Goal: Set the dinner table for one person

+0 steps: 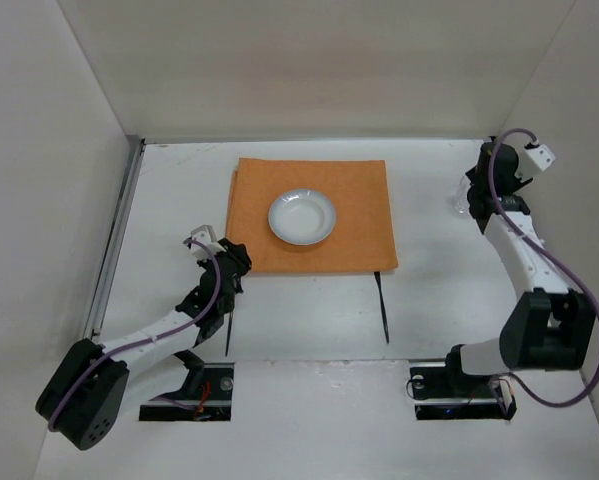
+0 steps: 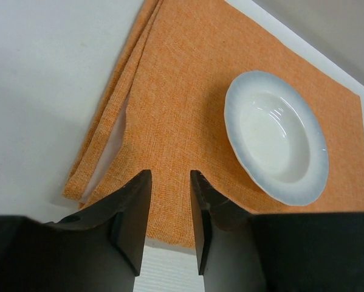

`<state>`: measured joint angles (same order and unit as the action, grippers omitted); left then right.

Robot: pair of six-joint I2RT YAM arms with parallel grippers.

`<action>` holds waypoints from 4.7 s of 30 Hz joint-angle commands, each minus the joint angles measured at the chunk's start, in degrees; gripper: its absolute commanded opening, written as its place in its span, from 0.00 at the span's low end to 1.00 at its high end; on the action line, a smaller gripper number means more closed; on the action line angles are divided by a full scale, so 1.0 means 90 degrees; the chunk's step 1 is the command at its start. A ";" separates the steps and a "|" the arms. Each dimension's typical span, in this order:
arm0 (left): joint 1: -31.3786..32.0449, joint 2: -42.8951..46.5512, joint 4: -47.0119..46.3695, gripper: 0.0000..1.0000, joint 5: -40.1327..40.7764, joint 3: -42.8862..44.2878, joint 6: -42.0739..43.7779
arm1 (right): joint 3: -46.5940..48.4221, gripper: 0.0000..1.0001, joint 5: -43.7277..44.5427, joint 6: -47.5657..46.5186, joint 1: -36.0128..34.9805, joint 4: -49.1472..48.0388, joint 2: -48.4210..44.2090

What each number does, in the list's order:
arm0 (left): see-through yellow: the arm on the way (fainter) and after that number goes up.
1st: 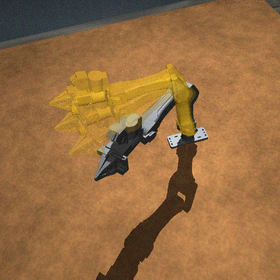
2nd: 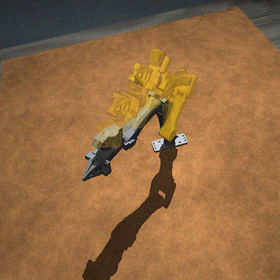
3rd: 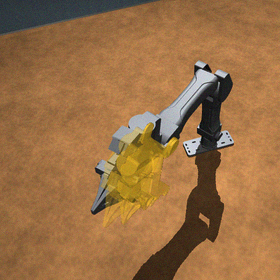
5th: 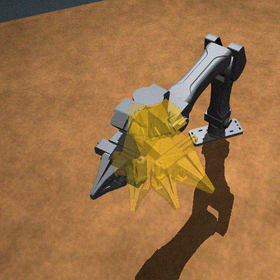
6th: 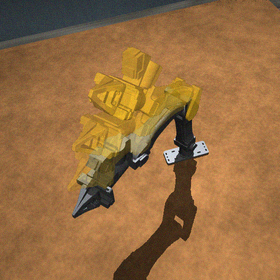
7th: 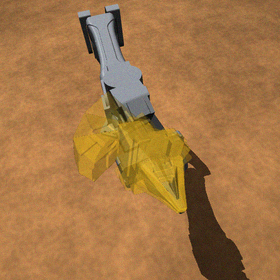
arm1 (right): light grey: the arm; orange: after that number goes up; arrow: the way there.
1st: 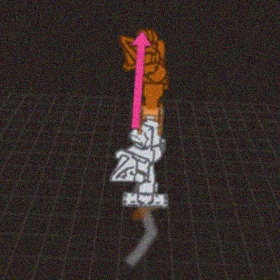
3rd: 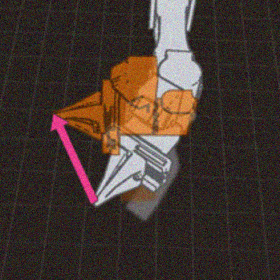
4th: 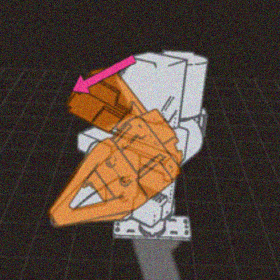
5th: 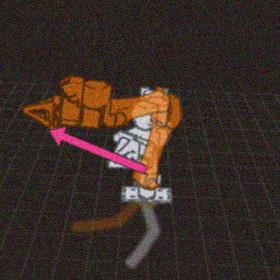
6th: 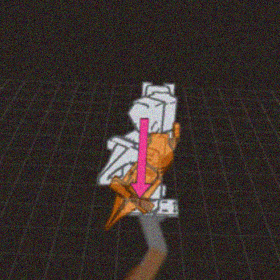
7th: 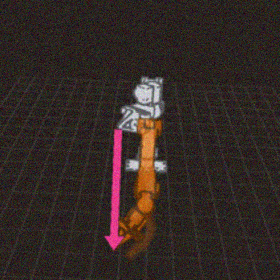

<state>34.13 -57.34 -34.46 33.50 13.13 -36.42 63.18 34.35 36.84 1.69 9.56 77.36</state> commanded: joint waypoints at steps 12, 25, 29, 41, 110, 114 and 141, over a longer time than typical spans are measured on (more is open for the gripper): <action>-0.0252 0.0151 -0.0185 0.32 -0.0011 0.0026 0.0024 | 0.1144 0.51 -0.0525 -0.0207 0.1047 0.0686 0.2048; -0.0272 0.0063 -0.0214 0.34 -0.0021 0.0036 0.0004 | 0.1476 0.47 -0.0974 -0.0217 0.1106 0.0373 0.2898; -0.0301 0.0004 -0.0224 0.34 -0.0021 0.0046 0.0004 | 0.1535 0.33 -0.1131 -0.0148 0.1135 0.0392 0.3123; -0.0272 -0.0132 -0.0253 0.34 -0.0021 0.0094 -0.0025 | 0.1856 0.11 -0.1170 -0.0508 0.0268 0.0412 0.1766; -0.0272 0.0150 -0.0185 0.39 -0.0079 0.0046 -0.0025 | -0.2928 0.39 -0.0955 0.2167 -0.5378 0.2902 -0.1282; -0.0262 0.0151 -0.0185 0.39 -0.0069 0.0046 -0.0006 | -0.2928 0.40 -0.1014 0.2186 -0.5378 0.2912 -0.0950; -0.0321 0.0112 -0.0185 0.39 -0.0079 0.0026 -0.0064 | -0.2188 0.11 -0.2107 0.2586 -0.6831 0.3848 -0.0577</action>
<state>31.40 -56.45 -34.46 32.69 13.13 -36.47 38.94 18.63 58.04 -55.92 38.81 75.13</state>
